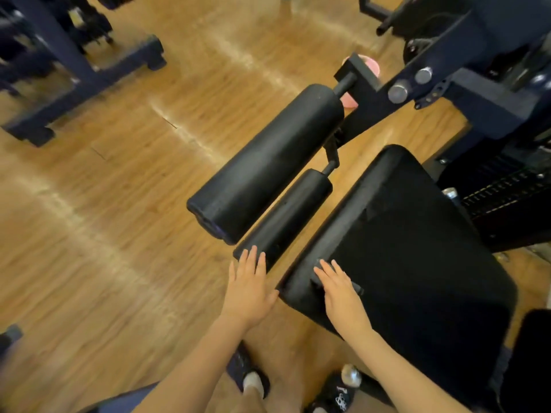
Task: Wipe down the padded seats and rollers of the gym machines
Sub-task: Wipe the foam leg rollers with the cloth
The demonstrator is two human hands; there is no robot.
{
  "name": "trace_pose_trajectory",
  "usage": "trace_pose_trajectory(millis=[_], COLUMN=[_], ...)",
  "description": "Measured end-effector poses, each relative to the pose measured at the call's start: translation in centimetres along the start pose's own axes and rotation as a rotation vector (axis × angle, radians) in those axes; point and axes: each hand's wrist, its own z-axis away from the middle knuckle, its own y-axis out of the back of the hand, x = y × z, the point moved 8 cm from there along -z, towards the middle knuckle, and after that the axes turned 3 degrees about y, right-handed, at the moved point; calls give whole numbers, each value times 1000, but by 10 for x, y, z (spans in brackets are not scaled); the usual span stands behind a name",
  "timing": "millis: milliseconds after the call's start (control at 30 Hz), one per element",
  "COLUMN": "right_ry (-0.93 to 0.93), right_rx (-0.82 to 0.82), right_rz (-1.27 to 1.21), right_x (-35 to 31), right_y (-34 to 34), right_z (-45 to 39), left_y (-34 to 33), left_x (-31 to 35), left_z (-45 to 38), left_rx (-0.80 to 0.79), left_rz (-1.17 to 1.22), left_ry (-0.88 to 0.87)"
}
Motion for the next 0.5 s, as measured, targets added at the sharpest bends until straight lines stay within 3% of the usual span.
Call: trace_pose_trajectory(millis=[233,500], right_ry=[57,155], right_rx=[41,93], right_rz=[-33,-39], right_x=[-71,-141], right_y=[23,78], right_z=[-58,-140], left_y=[77,94], left_x=[-68,-105], left_z=[-19,-47], left_rx=[229,114], left_rz=[-13,103], left_ry=[46,148])
